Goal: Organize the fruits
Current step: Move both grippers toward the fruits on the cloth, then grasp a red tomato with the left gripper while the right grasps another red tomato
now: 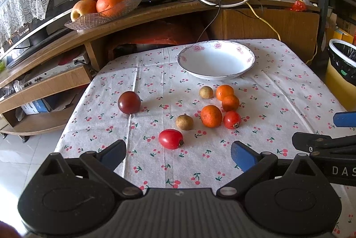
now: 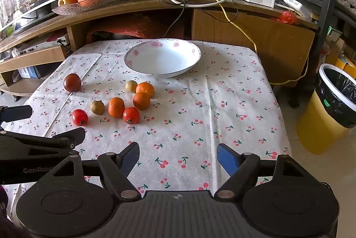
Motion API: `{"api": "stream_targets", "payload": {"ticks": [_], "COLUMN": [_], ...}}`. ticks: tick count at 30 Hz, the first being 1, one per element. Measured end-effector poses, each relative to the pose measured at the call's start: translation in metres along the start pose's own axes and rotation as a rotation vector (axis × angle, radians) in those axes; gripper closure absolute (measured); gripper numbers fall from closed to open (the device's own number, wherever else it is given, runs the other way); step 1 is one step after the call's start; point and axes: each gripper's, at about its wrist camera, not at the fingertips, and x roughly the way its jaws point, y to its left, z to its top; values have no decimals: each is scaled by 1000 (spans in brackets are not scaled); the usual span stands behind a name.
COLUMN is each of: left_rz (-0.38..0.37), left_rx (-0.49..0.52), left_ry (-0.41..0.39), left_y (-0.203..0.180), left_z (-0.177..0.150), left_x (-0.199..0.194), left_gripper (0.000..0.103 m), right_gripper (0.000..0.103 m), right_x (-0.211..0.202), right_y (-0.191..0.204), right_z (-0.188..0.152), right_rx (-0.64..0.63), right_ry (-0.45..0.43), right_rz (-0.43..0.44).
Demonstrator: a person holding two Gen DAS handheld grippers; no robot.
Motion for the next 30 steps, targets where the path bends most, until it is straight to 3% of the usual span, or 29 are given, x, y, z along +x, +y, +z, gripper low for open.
{"api": "stream_targets", "payload": {"ticks": [16,20,30], "left_rz": [3,12,-103], "left_rx": [-21,14,143], "left_ry": [11,-13,47], "left_y": [7,10,26], "left_z": [13,23,39], "left_x": [7,6,36], "left_gripper": [0,0,4], "right_gripper": [34,35,48], "right_x": [7,12,44], "right_y": [8,10,17], "right_z": [15,25,44], "right_rx": [-47,-74,-169], "right_ry": [13,10,72], "right_rz": [49,82,252]}}
